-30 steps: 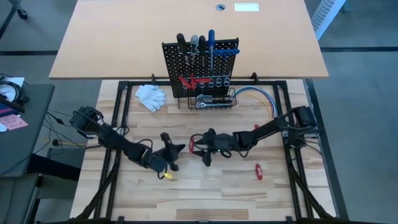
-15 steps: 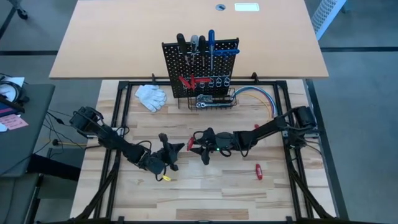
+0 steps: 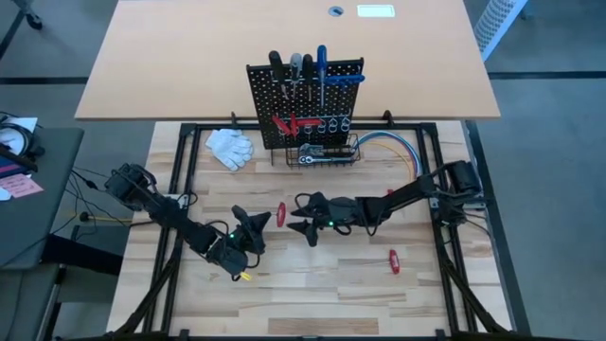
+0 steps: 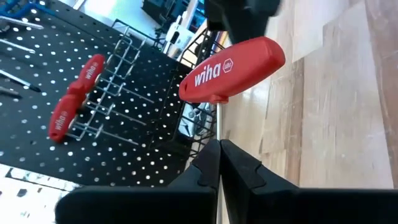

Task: Hang tools onto peg board
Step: Hang the red allen wrench on the pegboard

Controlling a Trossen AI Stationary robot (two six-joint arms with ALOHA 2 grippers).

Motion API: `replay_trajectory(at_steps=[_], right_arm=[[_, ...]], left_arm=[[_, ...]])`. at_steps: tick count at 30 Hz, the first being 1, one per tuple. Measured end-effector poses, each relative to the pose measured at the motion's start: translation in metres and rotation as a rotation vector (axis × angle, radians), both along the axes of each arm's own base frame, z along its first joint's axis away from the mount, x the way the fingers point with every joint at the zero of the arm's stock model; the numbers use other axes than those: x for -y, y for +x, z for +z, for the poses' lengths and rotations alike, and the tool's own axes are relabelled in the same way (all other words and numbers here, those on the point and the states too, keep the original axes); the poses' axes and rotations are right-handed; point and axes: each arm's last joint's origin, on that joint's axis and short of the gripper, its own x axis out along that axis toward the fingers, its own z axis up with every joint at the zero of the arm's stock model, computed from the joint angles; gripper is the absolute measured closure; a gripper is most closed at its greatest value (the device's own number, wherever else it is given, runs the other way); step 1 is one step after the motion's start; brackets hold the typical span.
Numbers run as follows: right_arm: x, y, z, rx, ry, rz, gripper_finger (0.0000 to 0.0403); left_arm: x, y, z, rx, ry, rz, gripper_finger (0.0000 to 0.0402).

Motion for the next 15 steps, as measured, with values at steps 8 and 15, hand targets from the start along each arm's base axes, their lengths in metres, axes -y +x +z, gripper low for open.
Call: replay_trajectory(at_steps=[8,15], right_arm=[[0.002,0.021,-0.015,0.103,0.065,-0.037,0.0152],[0.006,0.038,-0.023,0.104,0.050,-0.043,0.0169]], left_arm=[[0.000,0.000,0.000,-0.005,0.009,0.003,0.0401],[0.000,-0.001,-0.001,-0.015,0.015,0.003,0.0401]])
